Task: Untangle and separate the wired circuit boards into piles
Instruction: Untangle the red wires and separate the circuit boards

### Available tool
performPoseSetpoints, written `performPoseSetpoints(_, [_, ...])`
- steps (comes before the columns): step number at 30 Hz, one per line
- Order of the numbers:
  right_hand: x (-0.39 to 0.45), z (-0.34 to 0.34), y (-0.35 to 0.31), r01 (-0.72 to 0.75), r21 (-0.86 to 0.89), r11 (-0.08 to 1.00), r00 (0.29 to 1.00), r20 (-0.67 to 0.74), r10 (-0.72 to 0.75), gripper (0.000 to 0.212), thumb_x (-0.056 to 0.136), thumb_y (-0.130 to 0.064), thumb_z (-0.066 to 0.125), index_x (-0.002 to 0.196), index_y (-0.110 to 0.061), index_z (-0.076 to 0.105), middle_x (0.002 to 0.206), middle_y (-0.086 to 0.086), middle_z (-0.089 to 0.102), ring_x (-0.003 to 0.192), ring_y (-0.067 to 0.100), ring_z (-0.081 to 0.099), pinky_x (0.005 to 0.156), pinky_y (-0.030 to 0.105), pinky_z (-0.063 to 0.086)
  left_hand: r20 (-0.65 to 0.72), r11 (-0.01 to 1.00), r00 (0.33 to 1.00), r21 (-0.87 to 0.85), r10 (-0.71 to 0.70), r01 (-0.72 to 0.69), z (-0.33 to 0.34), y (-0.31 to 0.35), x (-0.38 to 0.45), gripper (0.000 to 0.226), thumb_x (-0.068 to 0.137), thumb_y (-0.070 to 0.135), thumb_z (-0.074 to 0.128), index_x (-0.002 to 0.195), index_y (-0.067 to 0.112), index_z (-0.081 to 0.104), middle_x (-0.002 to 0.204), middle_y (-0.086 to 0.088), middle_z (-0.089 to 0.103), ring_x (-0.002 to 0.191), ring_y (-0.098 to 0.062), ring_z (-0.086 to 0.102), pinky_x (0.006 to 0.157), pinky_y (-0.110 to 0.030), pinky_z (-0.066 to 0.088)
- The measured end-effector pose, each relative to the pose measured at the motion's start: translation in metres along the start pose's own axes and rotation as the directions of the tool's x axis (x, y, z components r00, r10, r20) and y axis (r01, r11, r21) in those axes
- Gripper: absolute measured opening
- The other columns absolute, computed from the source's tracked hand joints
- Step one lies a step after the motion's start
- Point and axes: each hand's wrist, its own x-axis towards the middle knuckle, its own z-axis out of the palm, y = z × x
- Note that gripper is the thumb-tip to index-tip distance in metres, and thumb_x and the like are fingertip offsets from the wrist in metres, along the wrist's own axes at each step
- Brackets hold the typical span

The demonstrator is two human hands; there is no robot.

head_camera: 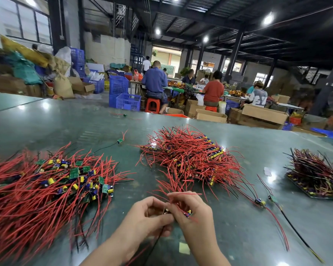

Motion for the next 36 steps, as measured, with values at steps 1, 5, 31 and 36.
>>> performPoseSetpoints(1, [-0.001,0.000,-0.001,-0.019,0.006,1.000,1.000,-0.019,0.019,0.015,0.070,-0.013,0.075,0.077,-0.026,0.073,0.079,-0.015,0.068,0.075,0.003,0.061,0.068,0.016,0.047,-0.005,0.999,1.000,0.036,0.013,-0.012,0.001,0.000,-0.001,0.029,0.068,-0.002,0.073,0.090,-0.003,0.054,0.061,-0.013,0.063,0.050,-0.020,0.059,0.049,-0.026,0.050])
performPoseSetpoints(5, [-0.001,-0.001,-0.005,-0.182,0.092,0.979,0.982,-0.027,0.185,0.035,0.072,0.003,0.076,0.075,-0.031,0.070,0.075,-0.010,0.072,0.069,0.000,0.065,0.064,0.008,0.045,-0.013,1.000,1.000,0.014,-0.008,0.008,0.004,0.002,-0.001,0.022,0.073,-0.001,0.070,0.091,-0.004,0.057,0.069,-0.016,0.066,0.056,-0.022,0.064,0.051,-0.027,0.053])
performPoseSetpoints(31, [0.004,0.003,-0.004,-0.422,0.474,0.773,0.907,0.227,0.356,0.051,0.089,0.021,0.036,0.116,-0.020,0.048,0.074,0.002,0.073,0.073,0.006,0.064,0.068,0.018,0.049,0.079,0.935,0.985,0.335,-0.151,0.116,0.004,0.003,0.000,0.047,0.098,0.039,0.038,0.057,0.020,0.051,0.046,0.010,0.035,0.038,-0.005,0.022,0.037,-0.016,0.016])
performPoseSetpoints(36, [0.007,-0.004,0.006,-0.341,0.356,0.870,0.932,0.005,0.363,0.052,0.087,0.020,0.035,0.115,-0.021,0.050,0.073,-0.002,0.072,0.061,0.003,0.055,0.061,0.013,0.043,-0.005,0.822,0.994,0.563,0.106,-0.085,0.002,-0.003,0.003,0.043,0.086,0.040,0.054,0.048,0.020,0.053,0.051,0.002,0.048,0.053,-0.012,0.041,0.059,-0.026,0.033])
